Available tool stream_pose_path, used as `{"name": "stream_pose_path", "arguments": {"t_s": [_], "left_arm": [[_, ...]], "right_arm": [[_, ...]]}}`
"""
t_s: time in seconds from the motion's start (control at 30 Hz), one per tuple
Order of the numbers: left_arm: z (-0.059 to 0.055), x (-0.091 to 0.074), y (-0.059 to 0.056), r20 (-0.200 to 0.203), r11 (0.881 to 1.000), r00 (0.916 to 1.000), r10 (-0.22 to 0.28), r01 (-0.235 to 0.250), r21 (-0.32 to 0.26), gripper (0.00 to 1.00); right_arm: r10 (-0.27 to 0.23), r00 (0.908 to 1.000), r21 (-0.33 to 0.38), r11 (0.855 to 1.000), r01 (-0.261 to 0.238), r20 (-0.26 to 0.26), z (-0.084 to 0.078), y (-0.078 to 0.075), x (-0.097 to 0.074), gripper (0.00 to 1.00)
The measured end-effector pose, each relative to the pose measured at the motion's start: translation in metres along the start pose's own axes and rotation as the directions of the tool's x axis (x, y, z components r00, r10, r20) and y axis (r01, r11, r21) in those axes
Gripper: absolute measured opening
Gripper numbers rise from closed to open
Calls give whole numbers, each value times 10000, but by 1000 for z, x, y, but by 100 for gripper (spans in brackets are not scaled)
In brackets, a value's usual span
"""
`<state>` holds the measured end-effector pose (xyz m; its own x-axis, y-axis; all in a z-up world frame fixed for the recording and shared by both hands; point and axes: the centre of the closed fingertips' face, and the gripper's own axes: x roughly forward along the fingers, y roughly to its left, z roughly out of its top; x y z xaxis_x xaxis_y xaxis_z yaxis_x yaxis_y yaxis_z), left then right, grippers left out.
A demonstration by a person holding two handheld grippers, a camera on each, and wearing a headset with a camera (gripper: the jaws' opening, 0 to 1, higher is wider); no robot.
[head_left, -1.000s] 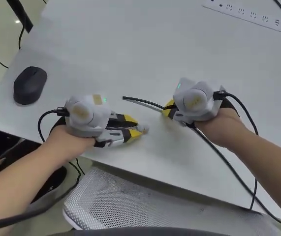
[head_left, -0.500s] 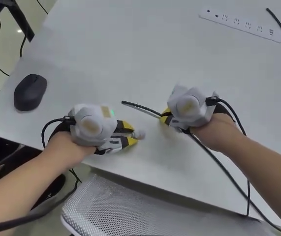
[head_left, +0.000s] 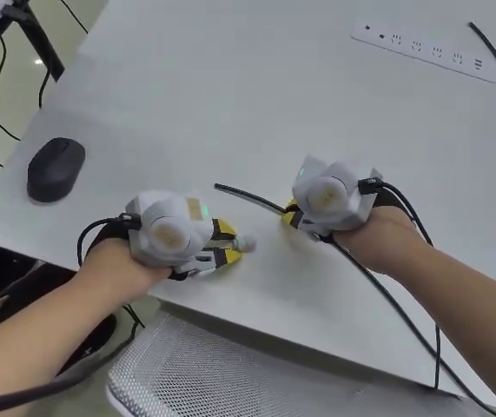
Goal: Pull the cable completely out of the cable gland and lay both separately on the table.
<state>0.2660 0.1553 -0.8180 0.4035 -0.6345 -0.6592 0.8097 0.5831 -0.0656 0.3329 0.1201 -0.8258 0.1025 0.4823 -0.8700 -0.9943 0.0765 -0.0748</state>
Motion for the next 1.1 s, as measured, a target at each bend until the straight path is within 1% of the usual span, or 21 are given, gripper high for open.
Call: {"name": "stream_pose_path", "arguments": {"t_s": [0.07,0.1,0.13,0.17,0.2,0.27,0.43,0.5,0.57,0.67,0.7,0.77,0.8,0.83,0.87,0.97,1.0,1.03,1.07,1.1], "left_arm": [[1,0,1,34,9999,10000,55,-54,-91,18],[1,0,2,88,9999,9999,98,-97,-142,19],[1,0,3,101,9996,9998,144,-141,-241,20],[1,0,3,121,9996,9998,150,-147,-245,21],[2,0,4,164,9994,9997,174,-170,-288,21],[3,-1,4,234,9990,9996,172,-162,-420,22],[6,-4,3,247,9976,9992,308,-292,-632,27],[8,-8,3,330,9962,9988,369,-342,-795,29],[11,-11,3,459,9935,9984,317,-265,-1104,32],[14,-17,3,491,9924,9981,375,-315,-1186,36],[18,-20,2,653,9896,9972,356,-261,-1418,38],[26,-25,0,862,9848,9955,381,-228,-1723,39],[29,-28,0,948,9835,9947,404,-229,-1793,40],[33,-31,0,1061,9810,9934,439,-227,-1928,41],[35,-33,-1,1103,9800,9928,460,-235,-1975,42],[43,-38,-4,1179,9760,9918,486,-220,-2169,46],[45,-40,-4,1254,9749,9904,576,-287,-2207,46],[48,-42,-4,1364,9716,9886,634,-299,-2349,47],[52,-45,-5,1557,9658,9855,674,-253,-2582,48],[55,-47,-5,1640,9630,9837,736,-273,-2682,50]], "right_arm": [[-63,10000,-18,10000,63,-16,0,-2,0,4],[-187,9998,-59,9998,187,-22,0,-4,-1,6],[-317,9995,-63,9995,317,-28,-1,-6,-1,9],[-524,9986,21,9986,524,-48,-1,-10,-3,16],[-548,9985,78,9985,548,11,0,-10,-4,20],[-675,9977,148,9976,673,78,-1,-12,-9,26],[-923,9953,304,9953,915,288,-1,-17,-22,32],[-1019,9937,402,9942,1001,469,2,-18,-30,34],[-1037,9913,659,9929,985,805,6,-18,-39,36],[-1164,9866,960,9898,1056,1141,9,-18,-54,40],[-1185,9840,1006,9893,1055,1330,10,-18,-58,42],[-1368,9780,1095,9867,1204,1573,12,-19,-70,48],[-1423,9752,1186,9853,1232,1693,13,-20,-75,49],[-1509,9692,1421,9820,1244,1945,15,-20,-83,50],[-1536,9661,1528,9806,1231,2075,15,-20,-87,50],[-1828,9597,1685,9745,1482,2133,8,-23,-105,50],[-1831,9581,1799,9730,1446,2204,6,-22,-109,51],[-1848,9566,1899,9713,1429,2253,5,-21,-113,53],[-1910,9543,1949,9697,1471,2300,1,-20,-119,54],[-1940,9533,1966,9690,1495,2313,-1,-20,-122,55]]}}
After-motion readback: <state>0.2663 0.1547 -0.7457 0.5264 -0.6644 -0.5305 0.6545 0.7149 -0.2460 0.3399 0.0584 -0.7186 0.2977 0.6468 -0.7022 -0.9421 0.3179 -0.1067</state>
